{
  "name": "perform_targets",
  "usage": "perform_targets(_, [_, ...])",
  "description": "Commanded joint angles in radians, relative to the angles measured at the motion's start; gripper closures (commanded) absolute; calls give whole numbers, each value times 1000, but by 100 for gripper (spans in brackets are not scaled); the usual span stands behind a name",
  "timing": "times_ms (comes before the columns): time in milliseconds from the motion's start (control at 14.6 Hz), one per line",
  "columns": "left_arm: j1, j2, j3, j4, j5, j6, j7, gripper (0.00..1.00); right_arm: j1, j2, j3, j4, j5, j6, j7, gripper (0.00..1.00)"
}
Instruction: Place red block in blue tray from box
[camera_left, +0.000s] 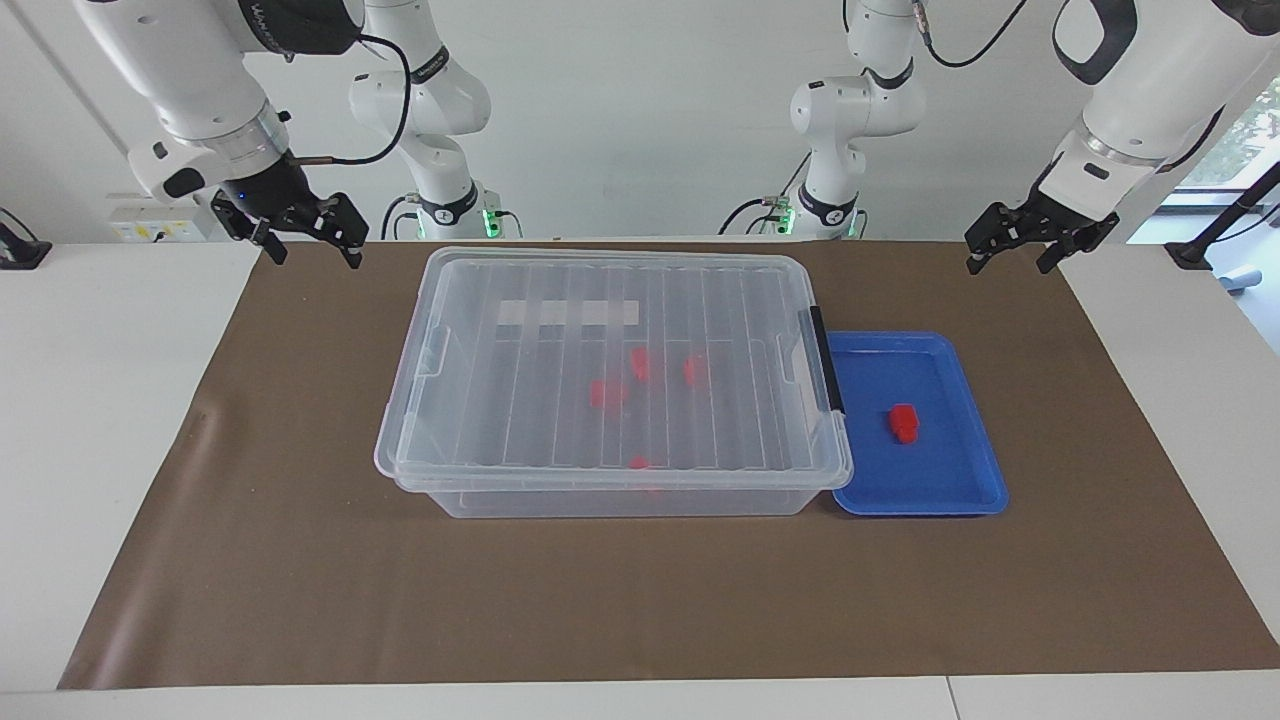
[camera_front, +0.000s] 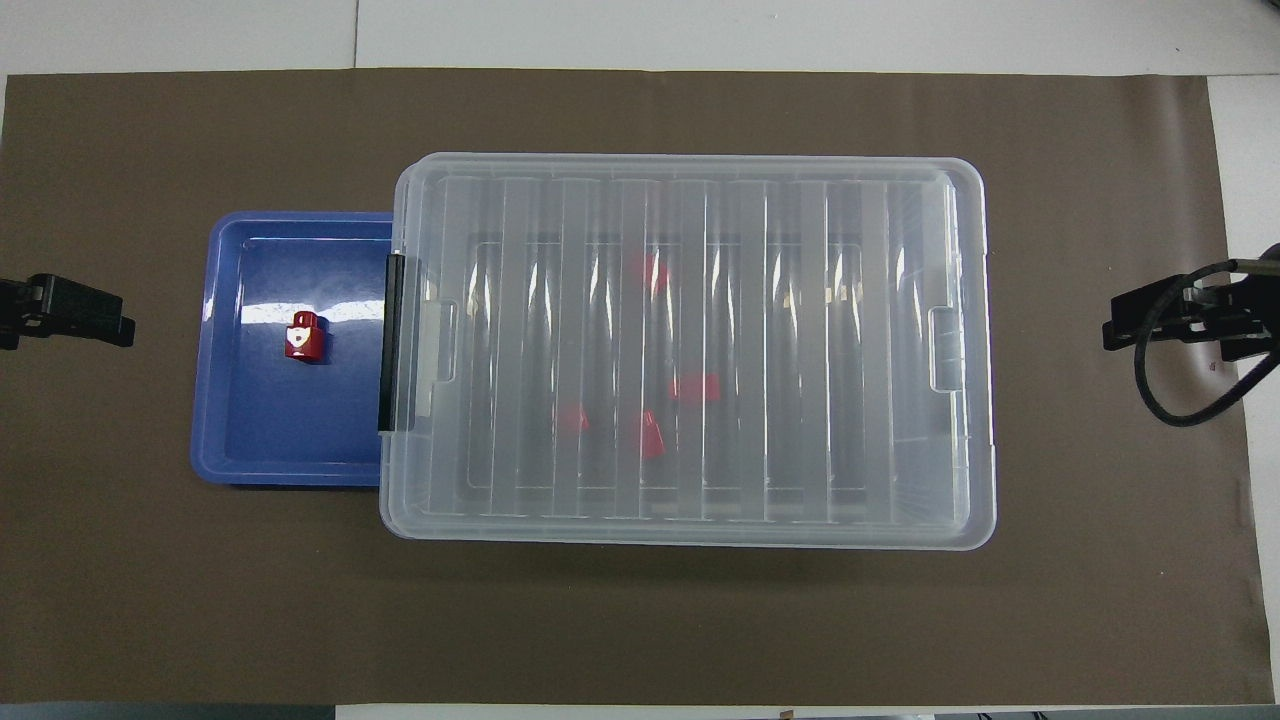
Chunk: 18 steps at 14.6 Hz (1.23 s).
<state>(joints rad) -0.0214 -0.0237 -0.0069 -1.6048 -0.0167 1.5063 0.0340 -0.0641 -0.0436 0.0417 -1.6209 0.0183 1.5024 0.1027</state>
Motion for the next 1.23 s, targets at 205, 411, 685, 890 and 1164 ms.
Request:
perform_targets(205, [9,-28,-7,-29,4,-3,12,0,-30,7,7,3,-8,21,-41,0])
perform_targets(411, [9,-28,-7,-29,6,-3,10,0,-25,7,7,3,-8,35,-41,0])
perform_targets(685, [8,-28,-5,-29,6,-3,10,0,-34,7,7,1,-8,35,-41,0])
perform_targets(890, [9,-28,-7,-29,6,-3,12,0,-31,7,7,3,-8,35,-41,0])
perform_targets(1164, [9,-28,-5,-29,4,-3,12,0,-31,7,6,3,-8,35,-41,0])
